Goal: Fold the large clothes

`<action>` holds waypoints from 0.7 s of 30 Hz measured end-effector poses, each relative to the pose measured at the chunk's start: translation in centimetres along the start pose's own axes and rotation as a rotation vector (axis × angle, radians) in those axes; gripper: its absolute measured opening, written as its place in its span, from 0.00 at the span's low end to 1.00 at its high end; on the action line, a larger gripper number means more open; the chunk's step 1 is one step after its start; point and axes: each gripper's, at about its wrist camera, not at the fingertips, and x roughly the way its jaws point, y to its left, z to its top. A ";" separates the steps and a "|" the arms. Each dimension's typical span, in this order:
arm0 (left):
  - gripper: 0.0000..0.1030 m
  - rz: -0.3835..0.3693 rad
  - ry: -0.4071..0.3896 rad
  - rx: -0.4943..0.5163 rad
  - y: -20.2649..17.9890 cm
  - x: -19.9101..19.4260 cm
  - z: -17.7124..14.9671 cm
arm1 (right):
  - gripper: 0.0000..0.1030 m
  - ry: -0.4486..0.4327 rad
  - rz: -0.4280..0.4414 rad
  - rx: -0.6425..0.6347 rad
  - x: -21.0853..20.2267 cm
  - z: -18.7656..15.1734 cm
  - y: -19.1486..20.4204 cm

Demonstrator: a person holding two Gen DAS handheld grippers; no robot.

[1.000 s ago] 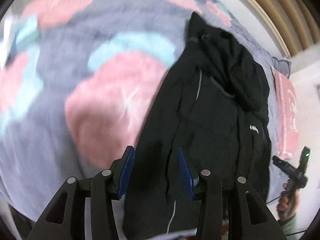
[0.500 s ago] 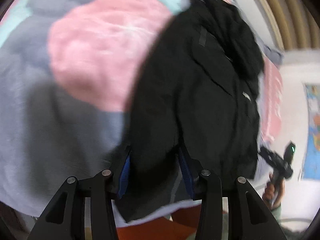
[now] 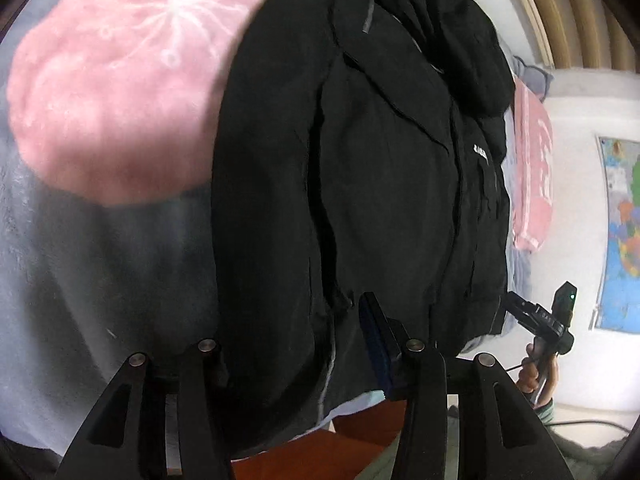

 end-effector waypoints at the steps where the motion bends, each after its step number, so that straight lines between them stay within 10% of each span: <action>1: 0.47 -0.006 0.000 0.004 -0.3 -0.1 0.0 | 0.66 0.013 -0.008 0.000 0.0 -0.4 -0.4; 6: 0.47 -0.026 -0.031 0.023 -2.1 -1.0 0.7 | 0.67 0.080 0.033 0.006 1.2 -1.6 -1.1; 10: 0.28 -0.085 -0.071 0.057 -3.5 -2.5 1.3 | 0.38 0.063 0.114 -0.034 0.9 -1.9 1.0; 14: 0.28 -0.190 -0.070 0.059 -4.3 -3.6 2.2 | 0.38 0.006 0.176 -0.115 -1.4 -1.4 3.6; 21: 0.39 0.002 0.053 0.025 -2.7 0.6 1.8 | 0.47 0.125 0.120 -0.046 2.5 -1.7 2.2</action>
